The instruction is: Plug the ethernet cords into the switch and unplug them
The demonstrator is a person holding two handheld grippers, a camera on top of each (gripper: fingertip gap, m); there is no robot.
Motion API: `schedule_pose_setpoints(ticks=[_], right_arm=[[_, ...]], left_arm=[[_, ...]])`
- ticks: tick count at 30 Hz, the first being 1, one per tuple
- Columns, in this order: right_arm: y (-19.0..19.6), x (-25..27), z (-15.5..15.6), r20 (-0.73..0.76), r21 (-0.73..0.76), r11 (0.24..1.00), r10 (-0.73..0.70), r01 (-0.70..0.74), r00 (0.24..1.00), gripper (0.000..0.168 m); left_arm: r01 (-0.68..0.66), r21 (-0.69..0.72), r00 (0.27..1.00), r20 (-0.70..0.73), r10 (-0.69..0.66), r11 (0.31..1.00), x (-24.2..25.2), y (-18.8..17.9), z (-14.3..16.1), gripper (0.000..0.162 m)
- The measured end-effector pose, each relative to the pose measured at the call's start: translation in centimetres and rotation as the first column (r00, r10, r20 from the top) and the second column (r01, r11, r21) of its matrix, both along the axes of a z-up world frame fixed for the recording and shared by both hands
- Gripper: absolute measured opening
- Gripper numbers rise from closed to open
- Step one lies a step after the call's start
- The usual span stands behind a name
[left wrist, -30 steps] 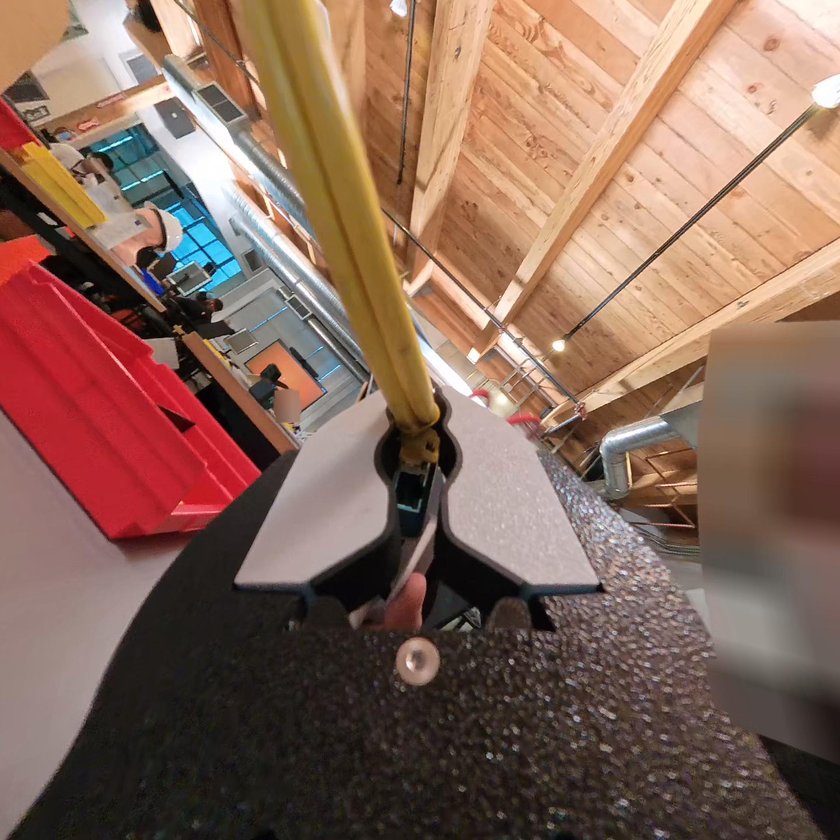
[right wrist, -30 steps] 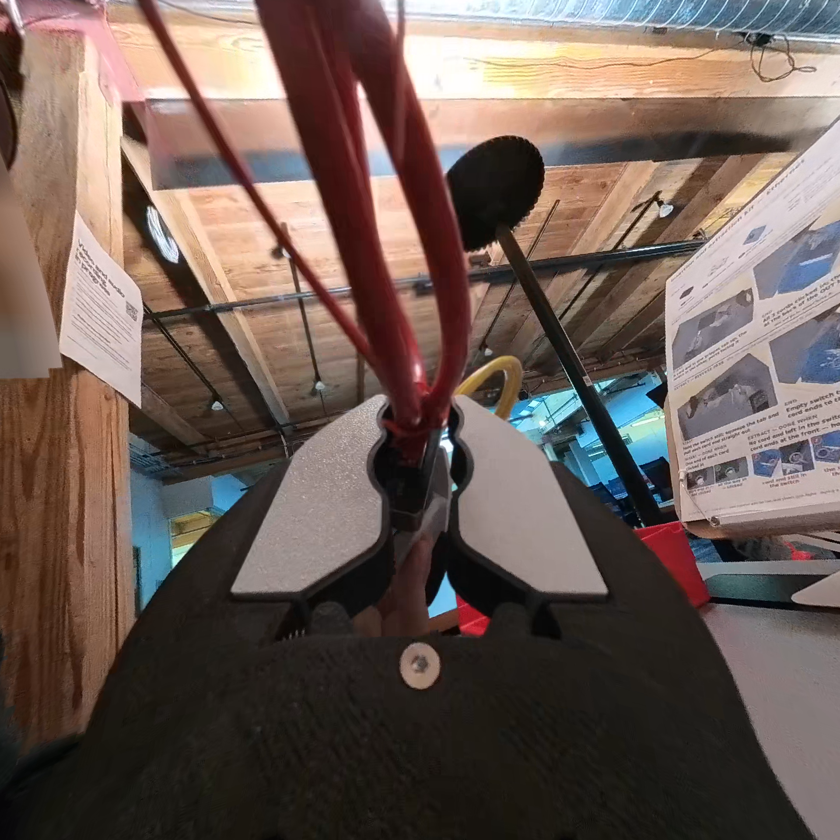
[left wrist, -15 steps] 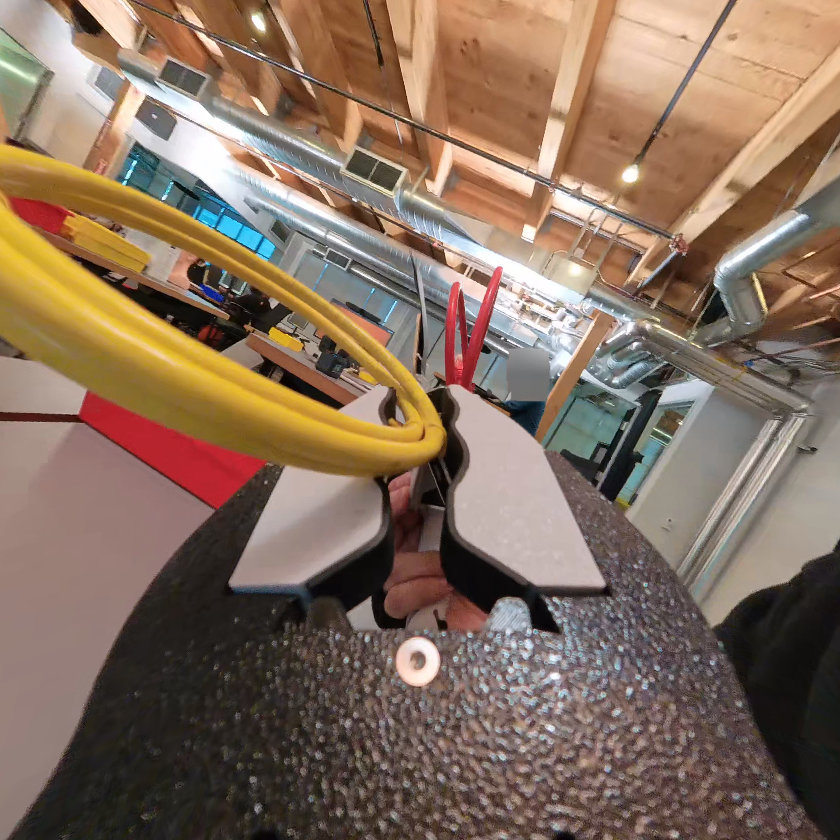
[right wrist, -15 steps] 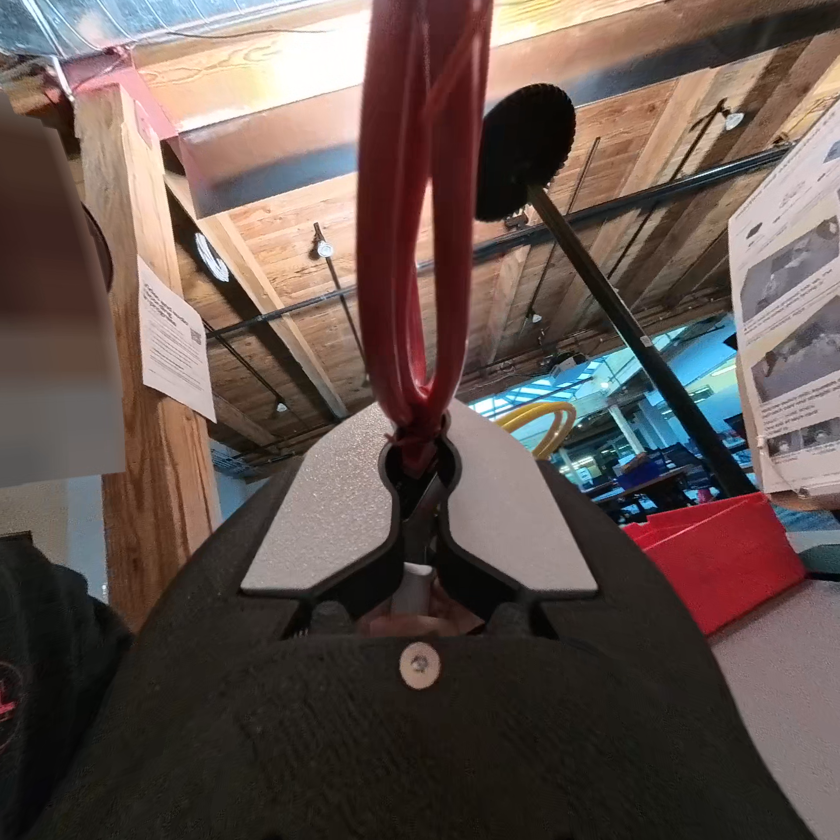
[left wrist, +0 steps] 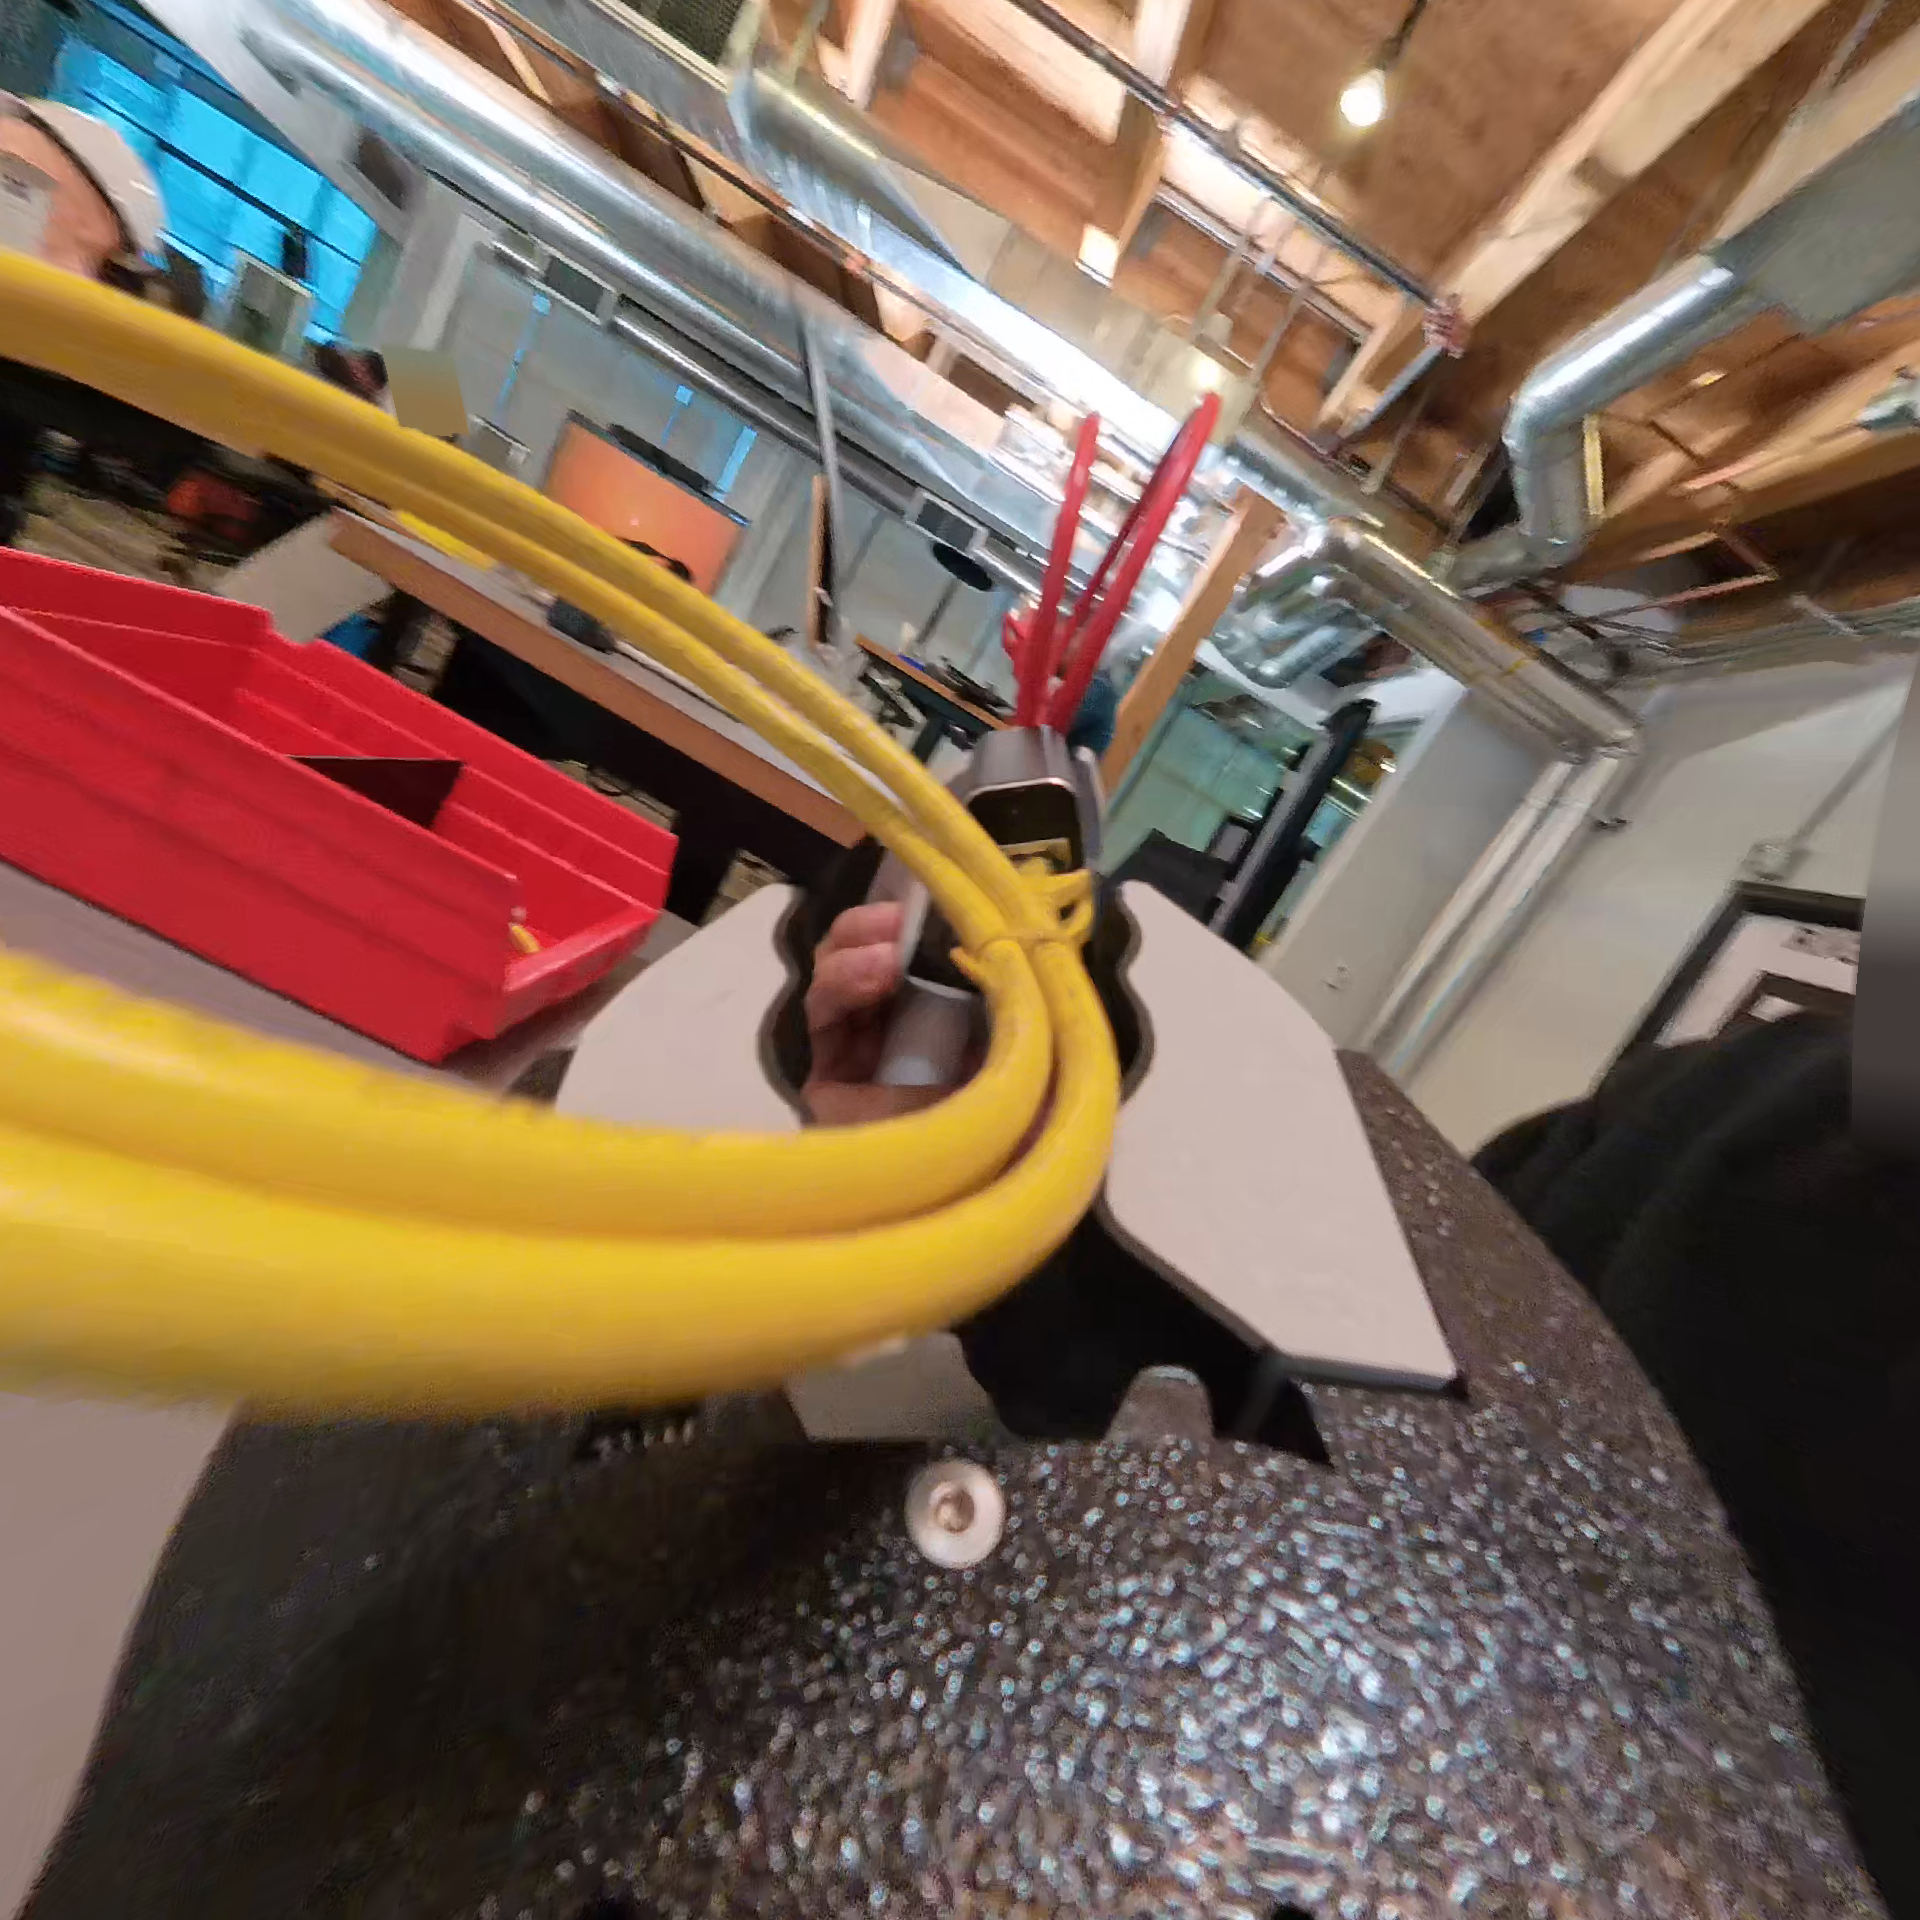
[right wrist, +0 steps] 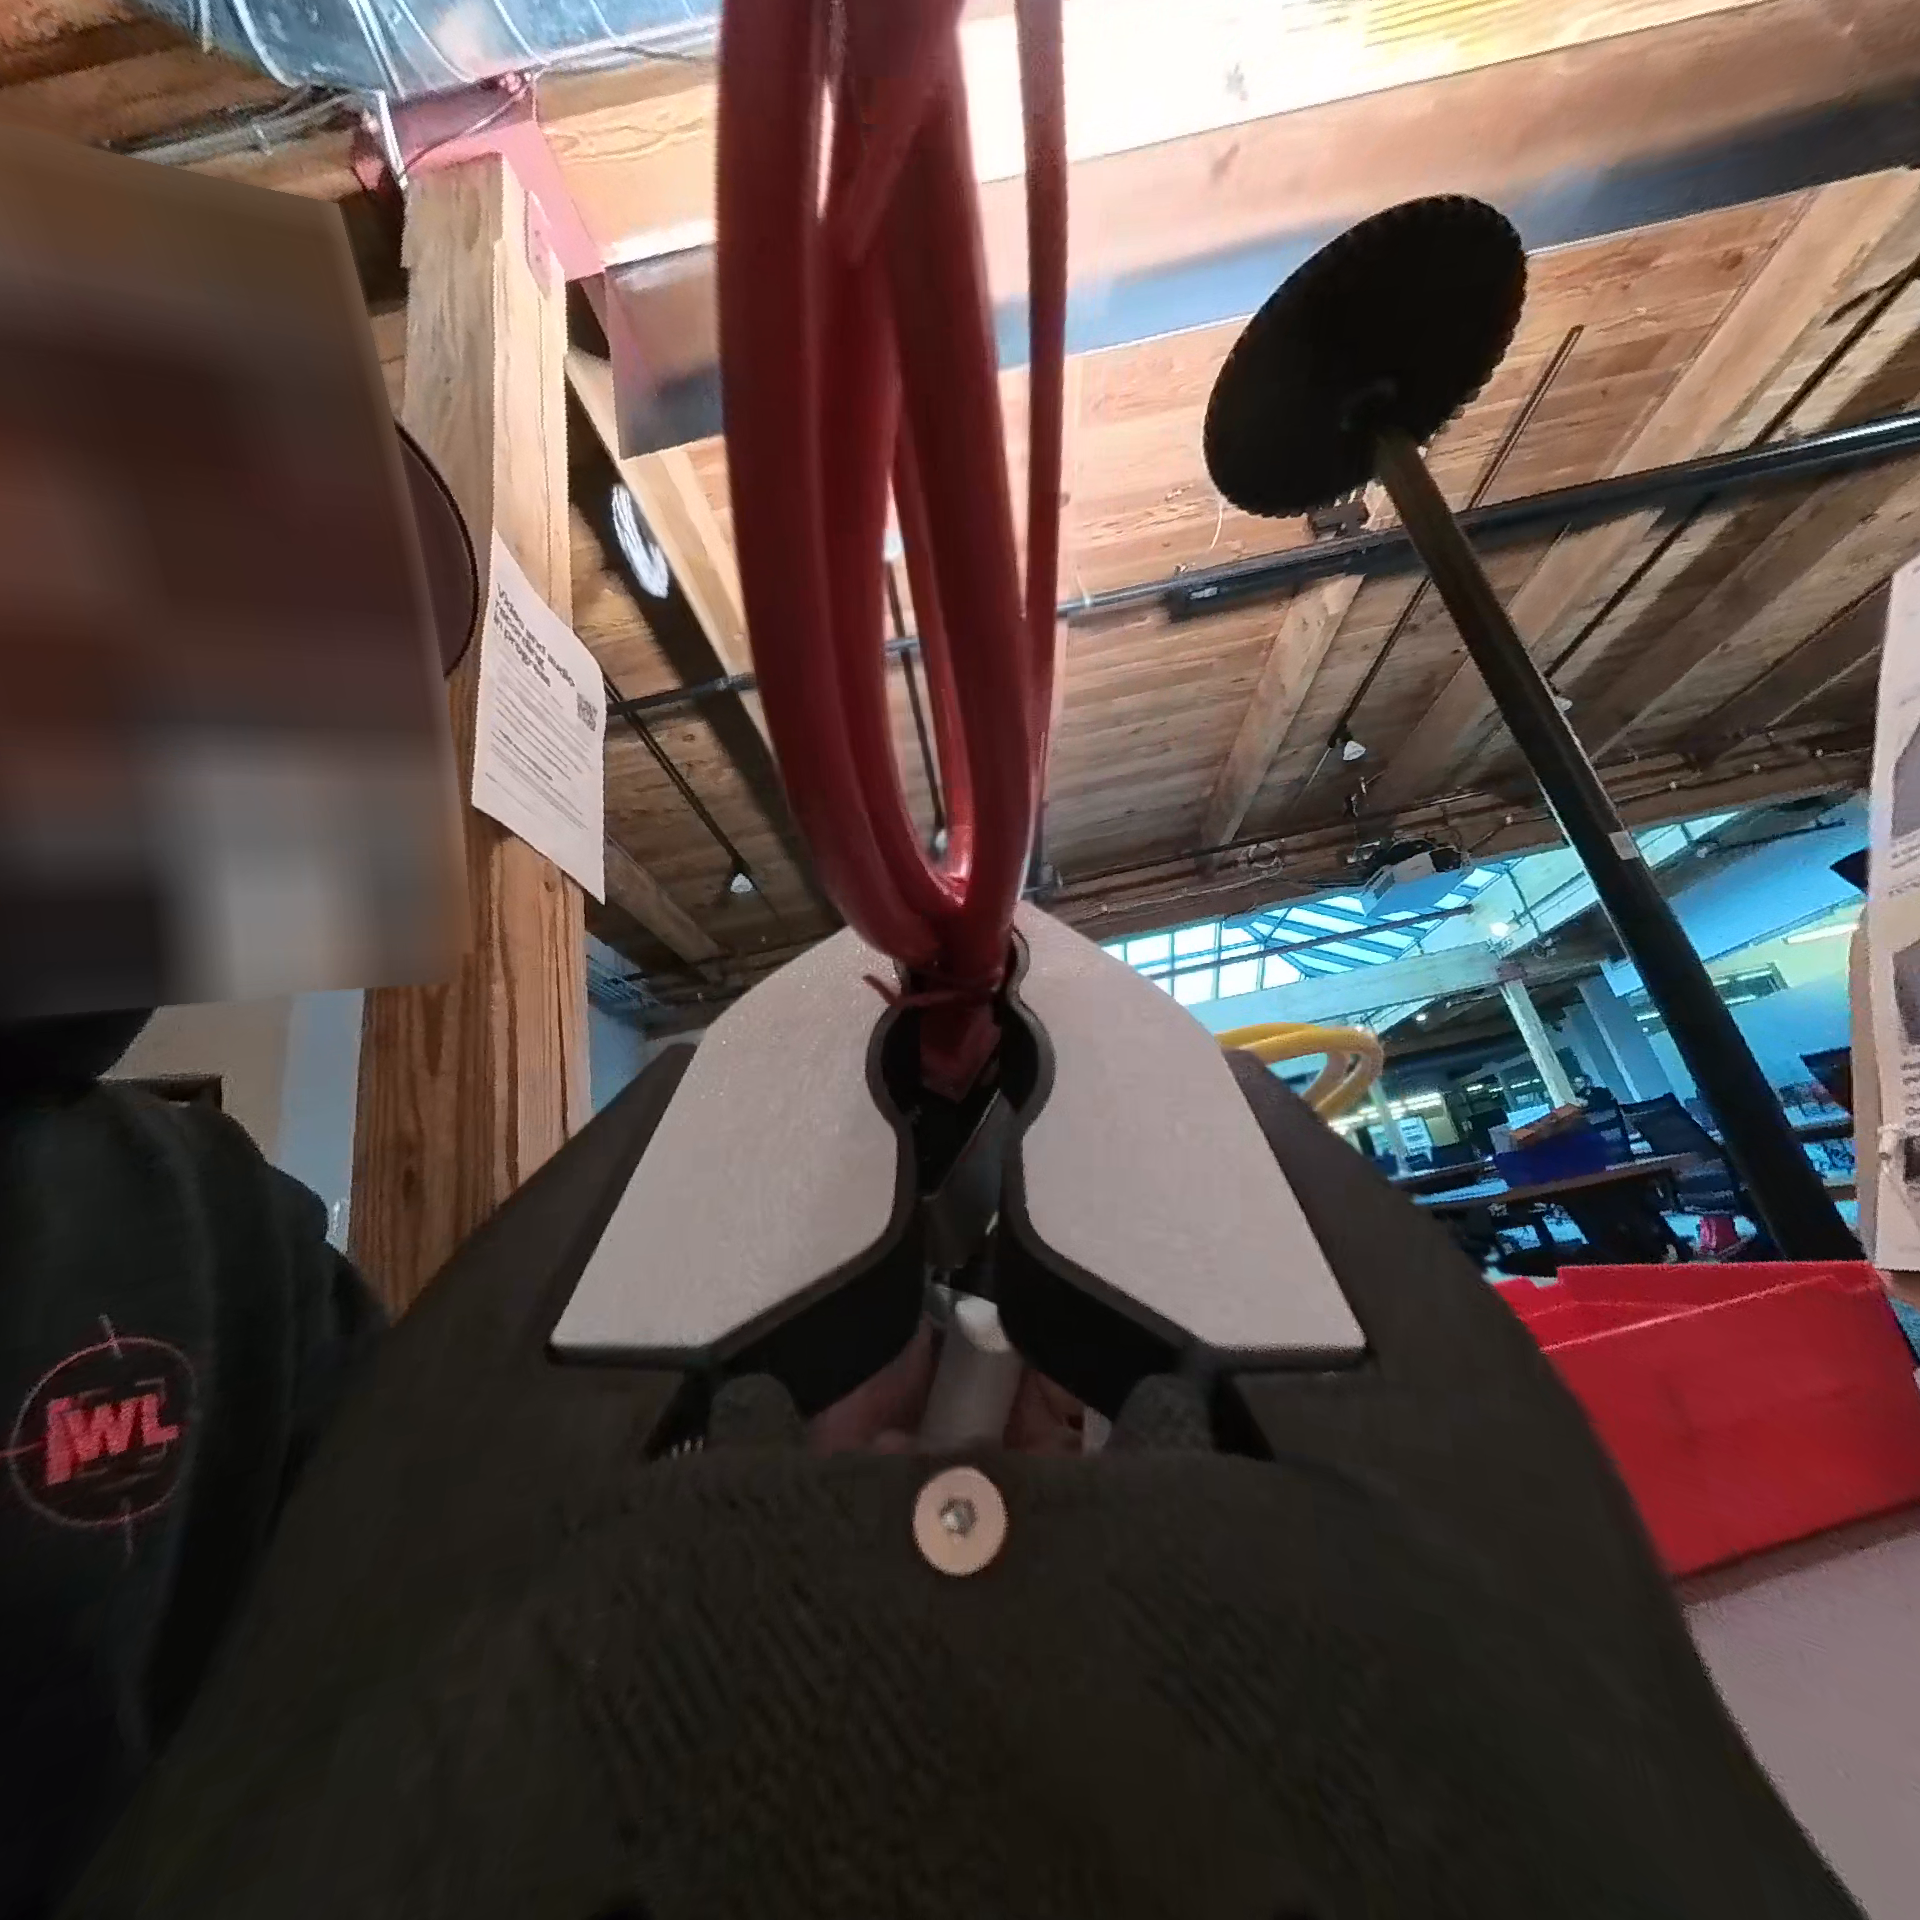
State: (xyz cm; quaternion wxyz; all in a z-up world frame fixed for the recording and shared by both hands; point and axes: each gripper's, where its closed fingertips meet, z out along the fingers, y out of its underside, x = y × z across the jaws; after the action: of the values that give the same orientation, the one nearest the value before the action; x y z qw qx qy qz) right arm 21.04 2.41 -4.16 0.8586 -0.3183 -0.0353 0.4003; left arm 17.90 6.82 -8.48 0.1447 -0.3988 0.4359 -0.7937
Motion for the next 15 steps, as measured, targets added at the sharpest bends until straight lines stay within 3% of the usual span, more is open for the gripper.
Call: schedule_pose_setpoints(ticks=[3, 6, 11, 15], right_arm=[[0.0, -0.7, -0.2, 0.057, -0.014, 1.0, 0.026, -0.025, 0.998, 0.011], [0.3, -0.7, -0.6, 0.051, -0.026, 0.999, 0.043, -0.042, 0.998, 0.011], [1.0, -1.1, -1.1, 0.049, -0.057, 0.996, 0.074, -0.071, 0.996, 0.011], [1.2, -1.0, -1.2, 0.04, -0.067, 0.996, 0.068, -0.065, 0.997, 0.011]], left_arm=[[0.104, 0.037, 0.994, -0.024, -0.103, 0.994, -0.6, -1.4, -0.4, 0.051], [0.124, 0.023, 0.992, -0.002, -0.124, 0.992, -0.8, -2.0, 0.2, 0.052], [0.03, 0.047, 0.999, 0.026, -0.031, 0.998, -0.5, -1.1, 0.2, 0.027], [0.001, 0.117, 0.999, 0.049, -0.007, 0.993, -0.6, -1.1, 0.1, 0.025]])
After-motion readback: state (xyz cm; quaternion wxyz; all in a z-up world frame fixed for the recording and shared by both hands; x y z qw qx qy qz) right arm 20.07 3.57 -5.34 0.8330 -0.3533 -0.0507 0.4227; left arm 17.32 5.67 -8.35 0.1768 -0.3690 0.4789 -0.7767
